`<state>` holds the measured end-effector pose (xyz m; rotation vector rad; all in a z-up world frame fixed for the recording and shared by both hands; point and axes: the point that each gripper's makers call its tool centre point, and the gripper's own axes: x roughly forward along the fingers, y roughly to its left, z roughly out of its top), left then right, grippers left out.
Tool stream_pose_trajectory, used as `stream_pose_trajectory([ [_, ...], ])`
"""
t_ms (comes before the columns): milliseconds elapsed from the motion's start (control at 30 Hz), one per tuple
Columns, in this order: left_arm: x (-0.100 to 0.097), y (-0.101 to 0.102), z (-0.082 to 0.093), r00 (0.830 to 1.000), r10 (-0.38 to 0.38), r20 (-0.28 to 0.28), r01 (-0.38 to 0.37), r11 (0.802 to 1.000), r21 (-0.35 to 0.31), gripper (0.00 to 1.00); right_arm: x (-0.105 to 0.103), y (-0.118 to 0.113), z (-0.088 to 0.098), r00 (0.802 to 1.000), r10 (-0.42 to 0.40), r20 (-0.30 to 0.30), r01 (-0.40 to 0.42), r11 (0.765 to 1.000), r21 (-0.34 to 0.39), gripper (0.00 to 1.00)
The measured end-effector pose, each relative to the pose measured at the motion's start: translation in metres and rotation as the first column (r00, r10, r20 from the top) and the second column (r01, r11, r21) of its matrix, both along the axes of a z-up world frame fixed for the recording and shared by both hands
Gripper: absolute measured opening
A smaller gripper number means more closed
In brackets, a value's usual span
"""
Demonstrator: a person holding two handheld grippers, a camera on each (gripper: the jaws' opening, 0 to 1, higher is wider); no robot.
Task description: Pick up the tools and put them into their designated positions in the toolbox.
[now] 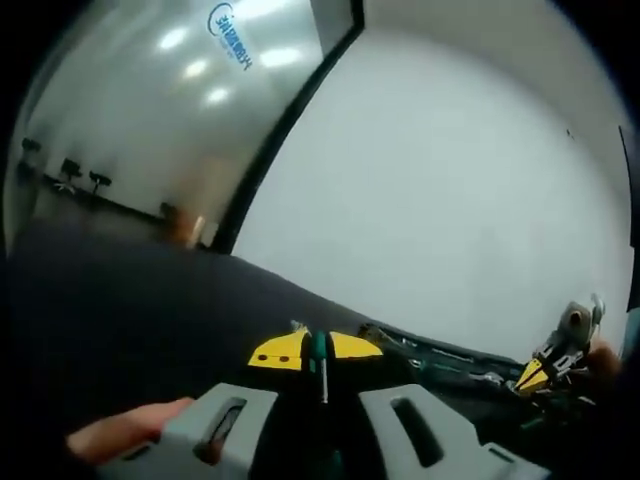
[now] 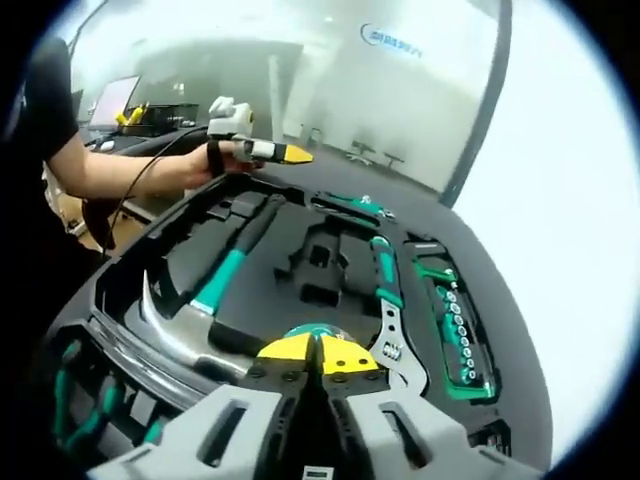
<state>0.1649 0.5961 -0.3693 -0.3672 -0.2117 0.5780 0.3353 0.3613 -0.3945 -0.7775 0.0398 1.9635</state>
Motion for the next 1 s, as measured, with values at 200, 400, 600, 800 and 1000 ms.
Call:
stream_pose_trajectory([
  [200,0.0,-0.001,-0.001,1.0,0.002,-0.007,-0.002,1.0,0.0,0.1,0.003,-0.002,-0.002,0.992,-0.018,-0.121,0.018,1.0,0.001,0.0],
  [400,0.0,0.003,-0.003,1.0,0.004,-0.016,-0.004,1.0,-0.006,0.1,-0.002,-0.002,0.001,0.996,0.083,0.036,-0.086,0.994,0.071,0.0],
  [600,0.0,0.0,-0.003,1.0,0.007,-0.02,-0.007,1.0,-0.003,0.1,0.022,-0.002,0.0,0.999,-0.033,0.036,0.033,0.999,0.001,0.0],
  [800,0.0,0.002,-0.003,1.0,0.005,-0.019,-0.005,1.0,0.0,0.1,0.024,-0.005,-0.001,0.999,-0.043,0.015,0.043,0.999,0.013,0.0],
  [1000,0.0,0.0,-0.003,1.0,0.002,-0.017,-0.002,1.0,0.007,0.1,0.028,-0.006,-0.006,0.997,-0.055,0.055,0.054,0.998,0.015,0.0],
])
